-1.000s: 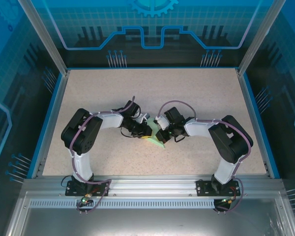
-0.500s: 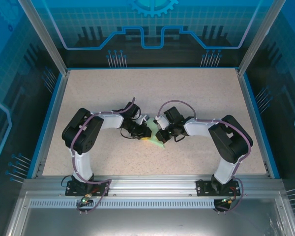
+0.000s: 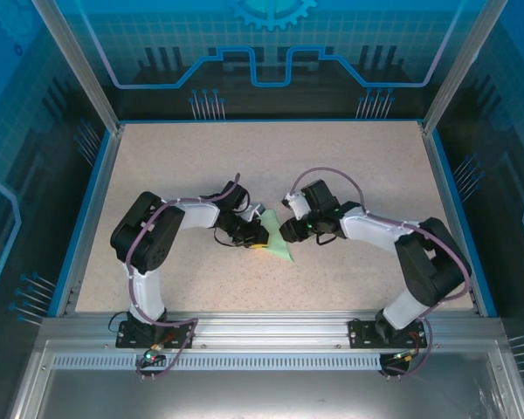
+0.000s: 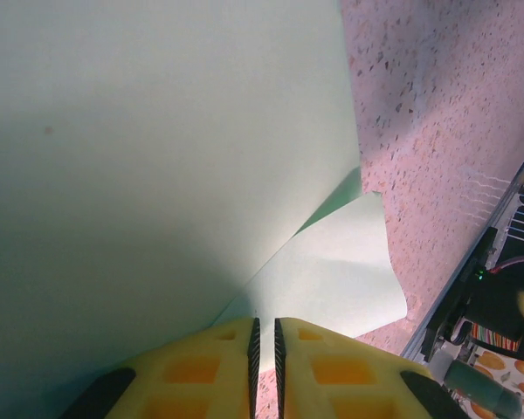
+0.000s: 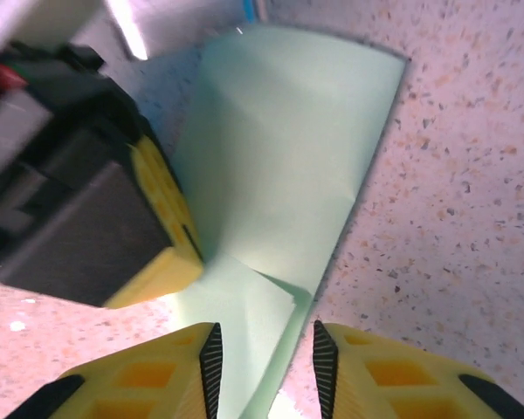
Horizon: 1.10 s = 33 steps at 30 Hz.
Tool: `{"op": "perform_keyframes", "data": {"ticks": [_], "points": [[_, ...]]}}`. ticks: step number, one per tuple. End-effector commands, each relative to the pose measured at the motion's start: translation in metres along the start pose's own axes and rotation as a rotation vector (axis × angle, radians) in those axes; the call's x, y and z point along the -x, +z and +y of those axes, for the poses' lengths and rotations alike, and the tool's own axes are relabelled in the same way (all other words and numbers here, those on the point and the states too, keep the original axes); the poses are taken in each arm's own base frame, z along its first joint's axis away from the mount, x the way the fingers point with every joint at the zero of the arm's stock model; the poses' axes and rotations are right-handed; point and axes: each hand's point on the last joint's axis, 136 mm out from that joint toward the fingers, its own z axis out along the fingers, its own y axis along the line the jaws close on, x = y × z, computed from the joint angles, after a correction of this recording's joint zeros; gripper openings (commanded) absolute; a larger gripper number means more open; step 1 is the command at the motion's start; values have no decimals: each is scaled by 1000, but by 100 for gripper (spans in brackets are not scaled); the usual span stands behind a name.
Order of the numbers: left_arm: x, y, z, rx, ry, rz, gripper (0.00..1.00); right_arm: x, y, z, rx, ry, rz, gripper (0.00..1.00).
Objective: Fold a paper plane with a square sheet of paper (fold left side to right side)
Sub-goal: Third fold the triangle at the center of the table.
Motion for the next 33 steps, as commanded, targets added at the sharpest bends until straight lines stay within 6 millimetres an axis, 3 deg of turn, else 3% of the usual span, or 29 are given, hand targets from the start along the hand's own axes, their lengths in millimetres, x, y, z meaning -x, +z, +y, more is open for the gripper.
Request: {"op": "perform_keyframes", "data": {"ticks": [1,5,9,19,33], "points": [[-14,13,29,80,-45,44,16,-25,-9,18,103,79,83,34],[-13,13,28,79,-45,43,16,-48,-6,52,268,162,184,25],[-13,12,29,82,-46,42,16,-62,2,64,288,202,237,23],[-13,12,29,86,-41,42,16,-70,25,45,197,250,298,22],[-13,12,30,94,-40,45,15,-81,28,28,156,319,320,23]]}}
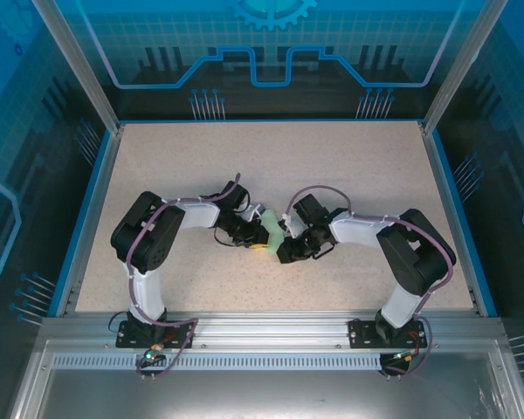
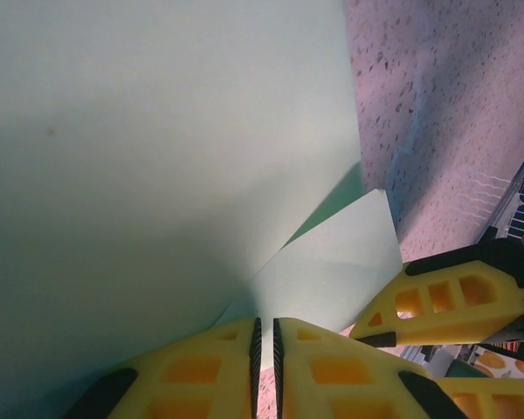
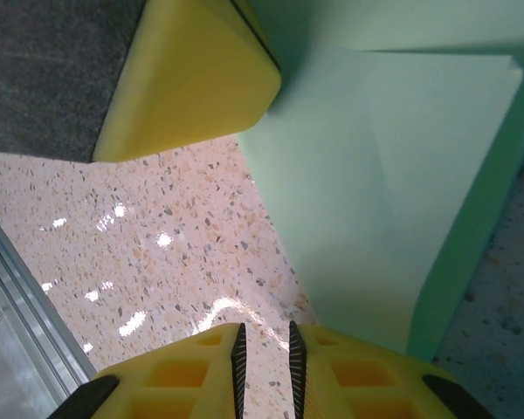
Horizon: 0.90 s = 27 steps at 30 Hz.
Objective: Fold a paper plane with a square sheet of paper (fold left side to right side)
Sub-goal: Third fold the triangle at the center of the table.
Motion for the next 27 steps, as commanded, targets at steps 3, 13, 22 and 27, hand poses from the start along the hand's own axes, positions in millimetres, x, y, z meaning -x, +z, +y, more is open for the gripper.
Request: {"op": "perform_keyframes", "data": {"ticks": [3,13,22,27], "points": [[-13,12,31,96,-43,46,15,-8,1,-13,-19,59,26,23],[-13,13,32,101,-43,47,15,-25,2,-28,-47,115,50,22],[-12,12,31,100,-43,42,15,-19,-22,-14,-25,112,-6,7],[-12,11,30,98,-41,39,15,-6,-26,0,-1,92,-27,1]]}}
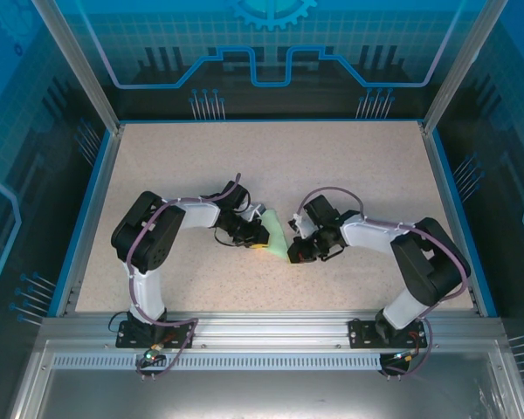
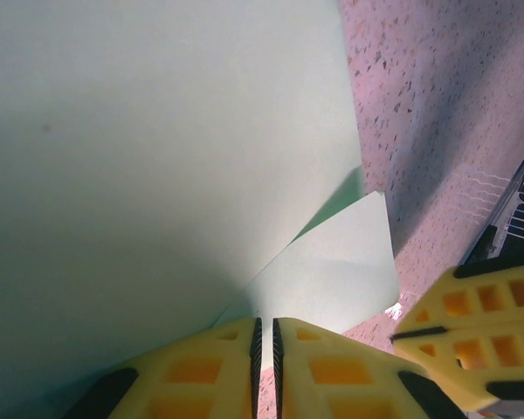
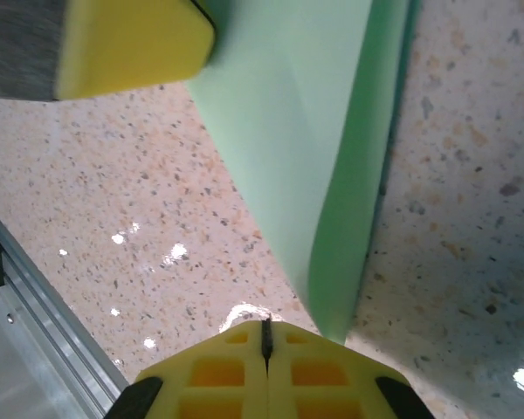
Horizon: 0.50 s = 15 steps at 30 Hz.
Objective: Fold a paper plane with a square sheet of paper (fold left side to right side)
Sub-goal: Third fold the triangle at the center of the table.
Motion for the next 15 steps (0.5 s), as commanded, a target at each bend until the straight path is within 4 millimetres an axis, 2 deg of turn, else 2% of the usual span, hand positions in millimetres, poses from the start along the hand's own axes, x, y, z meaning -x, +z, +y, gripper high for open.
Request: {"op": "perform_keyframes", "data": {"ticks": [1,7,15], "points": [[-12,11,30,97,-45,38,15,7,-3,8,7,11,2,1],[-13,10,29,96,-41,39,15,10,10,-6,-38,46,30,0],[-10,7,24,88,-24,29,16,1,22,-31,-119,110,73,0]]}}
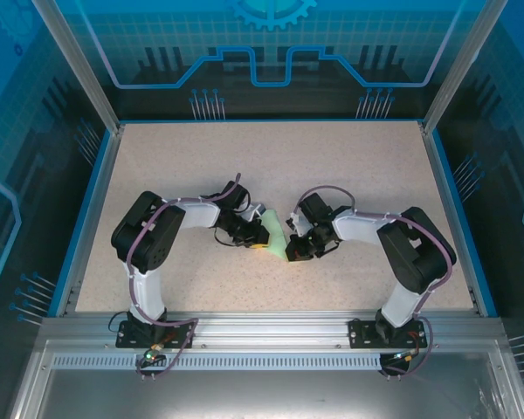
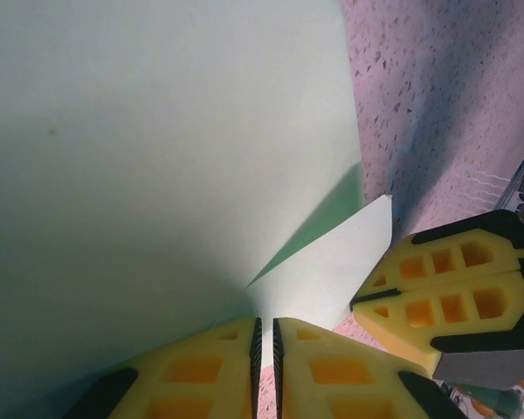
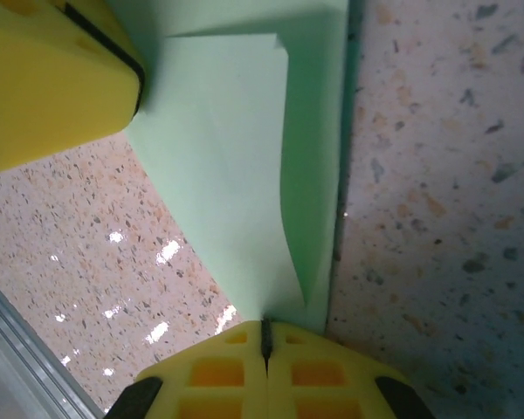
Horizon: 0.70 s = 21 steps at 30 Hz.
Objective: Fold a paper plane with a square sheet of paper (fold left side to right side)
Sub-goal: Third fold the triangle at the center of the table.
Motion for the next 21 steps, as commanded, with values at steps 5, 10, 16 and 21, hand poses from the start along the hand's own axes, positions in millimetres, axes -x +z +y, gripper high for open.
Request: {"op": "perform_keyframes", "data": {"ticks": [5,10,16,21], "points": [[-6,-5,6,66,34,-16,21,-15,14,-31,-85,116,63,0],[-8,-23,-28,36,138,-64,23,-23,20,-39,-82,148,86,0],[-25,-14,-51,17,189,-32,19,-26,22,-43,-82,151,95,0],[-30,2,-52,20,190,-2,18,-26,24,-44,-81,149,102,0]]}}
